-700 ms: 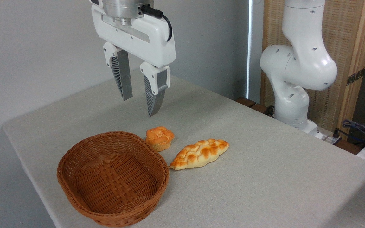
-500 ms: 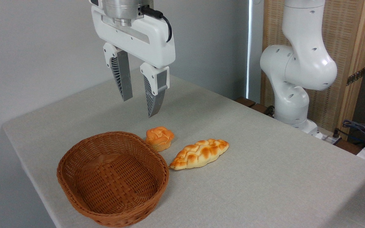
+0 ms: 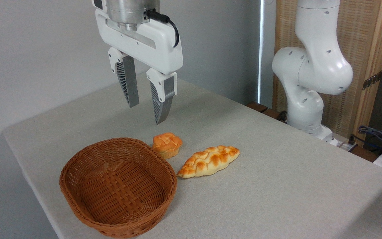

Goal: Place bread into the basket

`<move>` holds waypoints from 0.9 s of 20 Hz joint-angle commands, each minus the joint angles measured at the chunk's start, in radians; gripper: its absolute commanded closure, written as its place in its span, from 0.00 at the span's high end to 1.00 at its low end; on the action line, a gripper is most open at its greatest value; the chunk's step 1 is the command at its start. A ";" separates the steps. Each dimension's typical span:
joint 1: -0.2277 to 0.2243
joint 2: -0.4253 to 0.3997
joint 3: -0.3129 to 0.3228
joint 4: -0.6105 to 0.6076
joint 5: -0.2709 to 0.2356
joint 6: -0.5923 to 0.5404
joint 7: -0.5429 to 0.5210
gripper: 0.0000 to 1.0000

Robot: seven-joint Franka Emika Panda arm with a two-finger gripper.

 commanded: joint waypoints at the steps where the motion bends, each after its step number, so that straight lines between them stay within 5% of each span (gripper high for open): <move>1: -0.004 -0.010 0.004 -0.022 -0.007 -0.004 0.020 1.00; 9: -0.004 -0.169 -0.057 -0.310 -0.006 0.112 0.020 1.00; 14: -0.004 -0.190 -0.206 -0.439 -0.007 0.135 0.008 1.00; 18: -0.006 -0.187 -0.296 -0.571 -0.007 0.293 0.005 1.00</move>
